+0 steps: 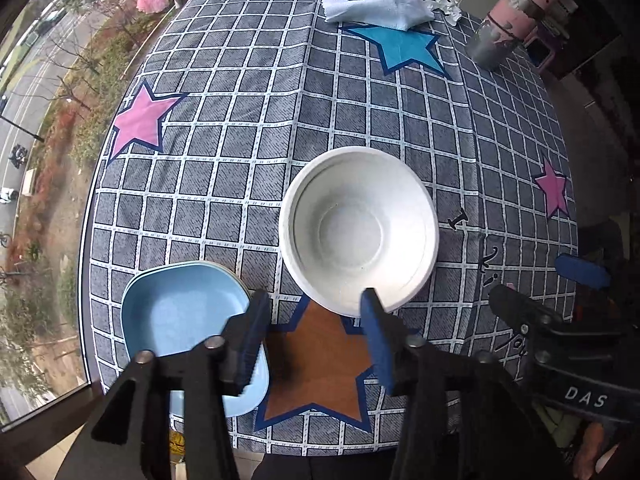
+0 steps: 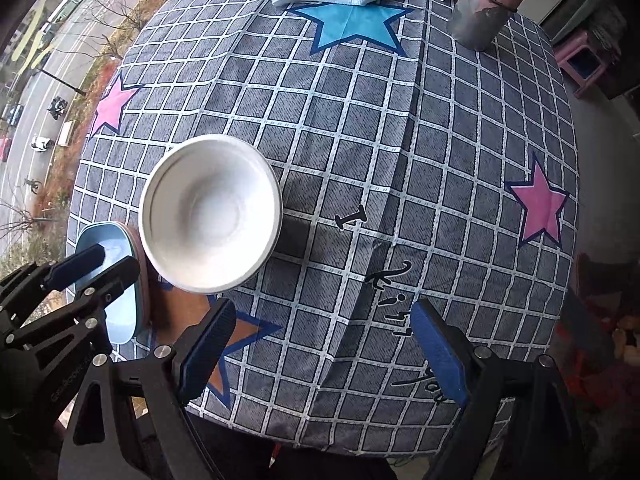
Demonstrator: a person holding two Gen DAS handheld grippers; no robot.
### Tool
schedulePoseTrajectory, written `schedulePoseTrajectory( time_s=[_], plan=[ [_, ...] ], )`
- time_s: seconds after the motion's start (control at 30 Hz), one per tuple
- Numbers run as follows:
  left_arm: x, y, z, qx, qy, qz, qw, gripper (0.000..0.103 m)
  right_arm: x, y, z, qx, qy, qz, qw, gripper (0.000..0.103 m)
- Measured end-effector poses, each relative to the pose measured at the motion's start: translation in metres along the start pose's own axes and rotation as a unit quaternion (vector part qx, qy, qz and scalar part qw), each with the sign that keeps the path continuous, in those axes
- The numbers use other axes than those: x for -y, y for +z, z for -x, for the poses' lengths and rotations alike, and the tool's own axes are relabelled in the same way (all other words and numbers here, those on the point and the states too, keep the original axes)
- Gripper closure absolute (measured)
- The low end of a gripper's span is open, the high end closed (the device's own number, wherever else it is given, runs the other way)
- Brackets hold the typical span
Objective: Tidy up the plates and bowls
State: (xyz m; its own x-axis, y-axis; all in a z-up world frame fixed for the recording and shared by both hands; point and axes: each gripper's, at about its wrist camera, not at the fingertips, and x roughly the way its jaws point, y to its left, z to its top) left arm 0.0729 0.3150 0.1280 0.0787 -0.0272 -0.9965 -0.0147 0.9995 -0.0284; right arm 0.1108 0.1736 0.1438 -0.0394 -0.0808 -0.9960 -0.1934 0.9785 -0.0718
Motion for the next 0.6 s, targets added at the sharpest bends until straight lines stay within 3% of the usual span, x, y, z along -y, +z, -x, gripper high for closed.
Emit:
schedulePoseTrajectory(
  time_s=[0.2, 0.6],
  plan=[
    [-0.003, -0.002, 0.0, -0.004, -0.001, -0.003, 1.0, 0.041, 0.004, 0.0, 0.0, -0.004, 0.001, -0.016, 1.0, 0.013],
    [-0.016, -0.004, -0.005, -0.011, 0.001, -0.003, 0.9999, 0.04, -0.003, -0.003, -0.008, -0.011, 0.009, -0.028, 0.999, 0.013]
  ],
)
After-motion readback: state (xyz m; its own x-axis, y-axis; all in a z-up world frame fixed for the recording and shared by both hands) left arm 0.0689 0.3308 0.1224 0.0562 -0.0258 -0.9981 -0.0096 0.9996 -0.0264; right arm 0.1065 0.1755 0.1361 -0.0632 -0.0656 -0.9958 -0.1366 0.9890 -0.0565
